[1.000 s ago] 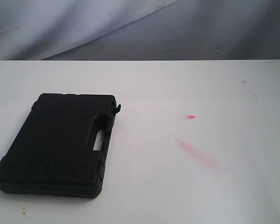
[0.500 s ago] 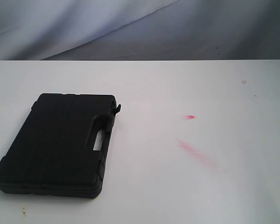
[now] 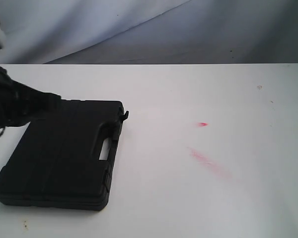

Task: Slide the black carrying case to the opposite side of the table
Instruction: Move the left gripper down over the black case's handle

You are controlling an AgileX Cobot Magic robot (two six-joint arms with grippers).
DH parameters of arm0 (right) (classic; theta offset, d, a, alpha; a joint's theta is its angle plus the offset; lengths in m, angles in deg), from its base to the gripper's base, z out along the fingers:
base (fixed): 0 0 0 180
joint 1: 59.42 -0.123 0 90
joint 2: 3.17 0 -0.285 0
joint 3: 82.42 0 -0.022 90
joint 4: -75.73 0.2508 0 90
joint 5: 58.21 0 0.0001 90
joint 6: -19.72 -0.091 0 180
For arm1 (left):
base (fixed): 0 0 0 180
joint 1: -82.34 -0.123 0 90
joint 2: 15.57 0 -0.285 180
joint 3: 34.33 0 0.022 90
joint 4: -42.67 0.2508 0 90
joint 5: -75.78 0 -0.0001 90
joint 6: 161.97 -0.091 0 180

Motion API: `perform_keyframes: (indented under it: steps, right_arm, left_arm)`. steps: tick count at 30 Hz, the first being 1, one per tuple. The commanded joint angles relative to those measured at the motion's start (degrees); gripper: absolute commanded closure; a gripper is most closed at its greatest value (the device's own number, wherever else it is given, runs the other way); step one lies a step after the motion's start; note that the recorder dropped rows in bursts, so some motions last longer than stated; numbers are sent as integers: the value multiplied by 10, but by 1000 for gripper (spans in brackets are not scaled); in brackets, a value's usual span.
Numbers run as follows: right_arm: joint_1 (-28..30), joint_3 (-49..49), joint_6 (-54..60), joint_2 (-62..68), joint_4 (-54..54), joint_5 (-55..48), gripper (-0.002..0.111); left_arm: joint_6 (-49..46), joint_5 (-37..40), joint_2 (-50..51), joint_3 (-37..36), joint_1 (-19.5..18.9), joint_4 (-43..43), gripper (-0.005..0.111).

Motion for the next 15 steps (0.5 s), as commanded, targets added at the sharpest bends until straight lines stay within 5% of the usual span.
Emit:
perform_keyframes:
  steps: [1,15]
  right_arm:
    - [3,2,-1,-2,4,1,108]
    - [3,2,-1,-2,4,1,108]
  left_arm:
    - [108,-48,44,8,56,98,107]
    - [191,-89,227,82,76,149,107]
